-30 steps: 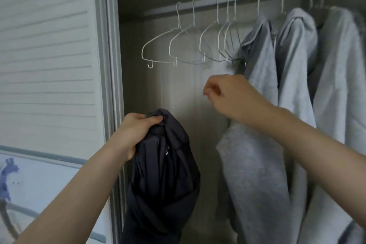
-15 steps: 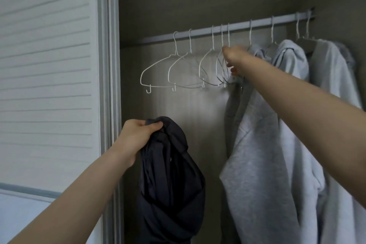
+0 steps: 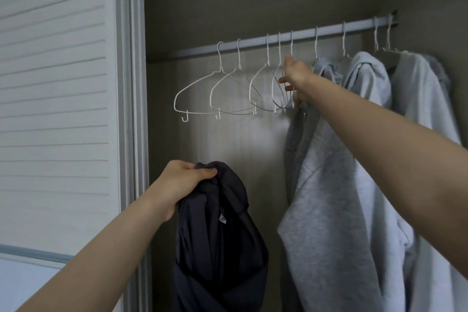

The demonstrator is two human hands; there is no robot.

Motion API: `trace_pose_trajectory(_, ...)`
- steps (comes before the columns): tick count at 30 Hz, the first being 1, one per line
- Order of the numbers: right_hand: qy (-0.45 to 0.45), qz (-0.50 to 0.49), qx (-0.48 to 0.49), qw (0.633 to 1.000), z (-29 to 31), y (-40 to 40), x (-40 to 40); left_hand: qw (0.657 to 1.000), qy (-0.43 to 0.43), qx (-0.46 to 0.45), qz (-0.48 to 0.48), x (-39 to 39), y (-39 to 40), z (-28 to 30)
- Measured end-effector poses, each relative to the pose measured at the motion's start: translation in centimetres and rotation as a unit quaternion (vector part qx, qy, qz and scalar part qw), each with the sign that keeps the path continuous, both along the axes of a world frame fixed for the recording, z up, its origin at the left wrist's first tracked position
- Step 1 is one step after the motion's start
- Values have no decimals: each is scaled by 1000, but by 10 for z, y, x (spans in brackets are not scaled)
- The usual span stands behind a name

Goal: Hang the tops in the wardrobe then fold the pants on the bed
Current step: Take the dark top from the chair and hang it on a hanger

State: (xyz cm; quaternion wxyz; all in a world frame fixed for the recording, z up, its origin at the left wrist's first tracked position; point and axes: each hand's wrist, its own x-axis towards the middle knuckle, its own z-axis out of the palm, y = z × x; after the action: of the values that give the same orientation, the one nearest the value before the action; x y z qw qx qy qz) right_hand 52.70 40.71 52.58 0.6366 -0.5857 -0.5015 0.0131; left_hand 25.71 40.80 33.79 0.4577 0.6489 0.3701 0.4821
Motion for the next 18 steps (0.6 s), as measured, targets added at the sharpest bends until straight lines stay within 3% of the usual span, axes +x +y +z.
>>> trace_pose_trajectory(8,51,42,18,998,6,-23,19,997,62,42,37,11,-1,-2)
trace_pose_trajectory(18,42,63,18,997,11,-35,32,990,93,93,52,17,-8,-5)
